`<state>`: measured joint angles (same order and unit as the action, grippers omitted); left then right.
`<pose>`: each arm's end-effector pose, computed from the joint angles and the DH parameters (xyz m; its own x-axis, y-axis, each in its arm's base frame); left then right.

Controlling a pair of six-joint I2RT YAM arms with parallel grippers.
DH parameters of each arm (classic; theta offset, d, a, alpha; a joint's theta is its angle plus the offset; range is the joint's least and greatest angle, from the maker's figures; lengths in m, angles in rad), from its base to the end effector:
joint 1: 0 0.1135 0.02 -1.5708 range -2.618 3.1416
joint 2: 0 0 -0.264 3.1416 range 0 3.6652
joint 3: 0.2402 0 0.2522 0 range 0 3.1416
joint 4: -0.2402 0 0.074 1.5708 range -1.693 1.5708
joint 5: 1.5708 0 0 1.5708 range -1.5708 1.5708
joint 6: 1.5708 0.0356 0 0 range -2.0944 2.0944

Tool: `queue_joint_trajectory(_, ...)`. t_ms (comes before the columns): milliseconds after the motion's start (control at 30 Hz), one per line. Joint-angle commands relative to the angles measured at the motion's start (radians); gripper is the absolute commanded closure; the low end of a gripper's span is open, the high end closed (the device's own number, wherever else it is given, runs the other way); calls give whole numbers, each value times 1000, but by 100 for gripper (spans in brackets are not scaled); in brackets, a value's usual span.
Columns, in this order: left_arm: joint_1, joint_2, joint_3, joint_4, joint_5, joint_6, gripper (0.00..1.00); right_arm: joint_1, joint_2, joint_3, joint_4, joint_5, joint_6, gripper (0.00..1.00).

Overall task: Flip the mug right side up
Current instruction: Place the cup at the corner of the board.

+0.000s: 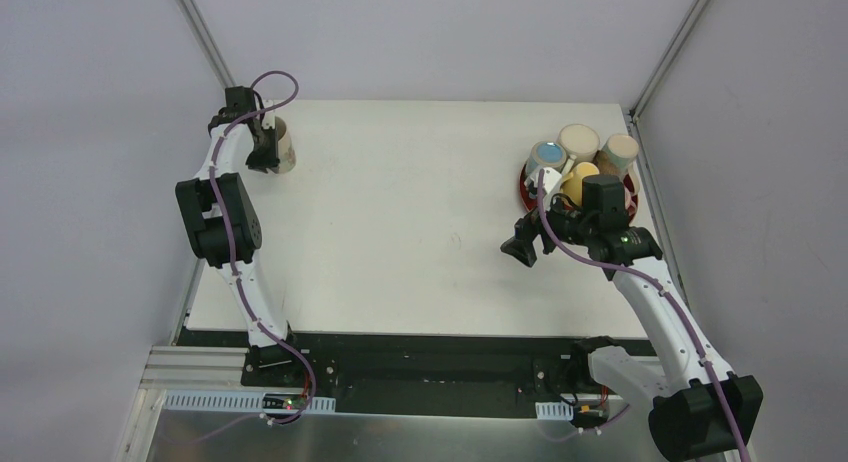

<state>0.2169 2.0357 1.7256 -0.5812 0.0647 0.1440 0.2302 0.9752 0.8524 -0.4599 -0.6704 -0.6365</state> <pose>0.4485 0.0965 0.2467 -0.7769 -0.0246 -0.6291 -0.0642 0.9971 0.0404 0.1969 0.0689 0.3055 -0.0244 -0.4841 -0.8747 -0.8684 0.4437 -0.2214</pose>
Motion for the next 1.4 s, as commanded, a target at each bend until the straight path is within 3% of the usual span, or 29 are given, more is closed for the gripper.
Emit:
queue_joint_trajectory(0,2,-19,58,61,-9,-22,100,-8,-3,-7,30,-38,1,1)
queue_joint_trajectory(67,2,-20,58,60,-7,-24,97,-10,-6,-6,29,-41,4,1)
queue_joint_trajectory(267,2,-28,52,58,-6,-26,71,-14,-6,-7,31,-47,6,1)
queue_joint_trajectory(833,2,-172,-50,47,-15,-5,34,-15,-4,9,27,-24,24,1)
queue_joint_trajectory(933,2,-235,-89,41,-8,-3,19,-14,-1,31,18,17,44,1)
queue_joint_trajectory(967,2,-259,-104,41,-4,-2,5,-15,3,43,10,33,51,1)
queue_joint_trajectory(1000,2,-286,-122,41,1,0,1,-15,10,59,-1,49,59,1)
queue_joint_trajectory(1167,2,-442,-229,38,64,31,1,-18,30,151,-100,149,45,1)
queue_joint_trajectory(1367,2,-682,-395,9,249,101,1,-43,62,280,-286,279,-37,1)
